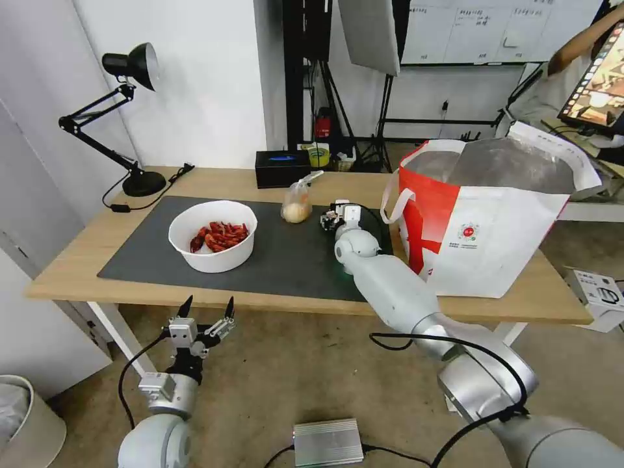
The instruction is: Pick up the trash from the table and place it into the takeout bag.
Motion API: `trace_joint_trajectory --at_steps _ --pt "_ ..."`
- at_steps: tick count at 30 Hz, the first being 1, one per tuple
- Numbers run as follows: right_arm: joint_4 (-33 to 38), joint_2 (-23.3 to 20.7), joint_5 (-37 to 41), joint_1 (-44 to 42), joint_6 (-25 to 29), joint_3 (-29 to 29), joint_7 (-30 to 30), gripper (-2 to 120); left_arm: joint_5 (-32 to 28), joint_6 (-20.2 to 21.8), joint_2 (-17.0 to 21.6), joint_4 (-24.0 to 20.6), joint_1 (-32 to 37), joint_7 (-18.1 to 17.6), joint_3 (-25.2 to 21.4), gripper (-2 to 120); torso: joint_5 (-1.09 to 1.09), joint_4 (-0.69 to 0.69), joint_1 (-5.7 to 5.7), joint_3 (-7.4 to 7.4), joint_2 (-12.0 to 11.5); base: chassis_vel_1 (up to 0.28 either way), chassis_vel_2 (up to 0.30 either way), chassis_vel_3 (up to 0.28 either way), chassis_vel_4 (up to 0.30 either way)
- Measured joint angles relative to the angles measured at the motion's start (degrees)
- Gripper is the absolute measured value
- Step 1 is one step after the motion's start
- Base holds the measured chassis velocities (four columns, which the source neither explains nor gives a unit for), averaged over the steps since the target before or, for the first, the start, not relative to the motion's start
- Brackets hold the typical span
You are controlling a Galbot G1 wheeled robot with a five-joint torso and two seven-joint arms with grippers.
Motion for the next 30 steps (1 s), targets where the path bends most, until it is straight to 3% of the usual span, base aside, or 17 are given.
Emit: trace_joint_trajectory --at_steps 2,6,9,19,22,30 --pt "0.09 -0.01 -0.01 0.00 0.00 0.01 0.09 24 0.05 0.00 -0.12 -0.03 0.01 0.00 0.02 100 0.00 0.00 0.00 0.00 0.00 0.000 0.000 0.000 0.000" --pt "0.35 -0.18 -0.07 -0.13 0.00 0.00 0.16 16 0.06 -0.02 -0.17 -0.04 0.02 0.00 0.03 100 0.00 0.00 0.00 0.00 0.00 0.000 0.000 0.000 0.000" --pt "1.70 -0.70 -0.14 -0.73 0.03 -0.22 0.55 1 0.07 -0.07 -0.37 -0.04 0.00 0.00 0.01 100 0.00 0.00 0.00 0.00 0.00 0.000 0.000 0.000 0.000" --pt "9.89 -4.63 -2.59 -4.08 1.72 -2.70 -0.27 0 0.23 -0.99 -0.78 0.19 0.46 0.02 -0.30 100 0.00 0.00 0.00 0.00 0.00 0.000 0.000 0.000 0.000" --pt "16.83 -8.10 -5.43 -7.11 4.89 -3.67 -2.11 0 0.27 -1.17 -0.82 0.34 0.61 0.05 -0.49 100 0.00 0.00 0.00 0.00 0.00 0.000 0.000 0.000 0.000" --pt "26.40 -14.83 -11.17 -11.89 12.49 -5.01 -6.17 0 0.29 -1.22 -0.49 0.29 0.56 0.09 -0.60 100 0.01 0.00 -0.01 0.00 0.00 0.000 0.000 0.000 0.000"
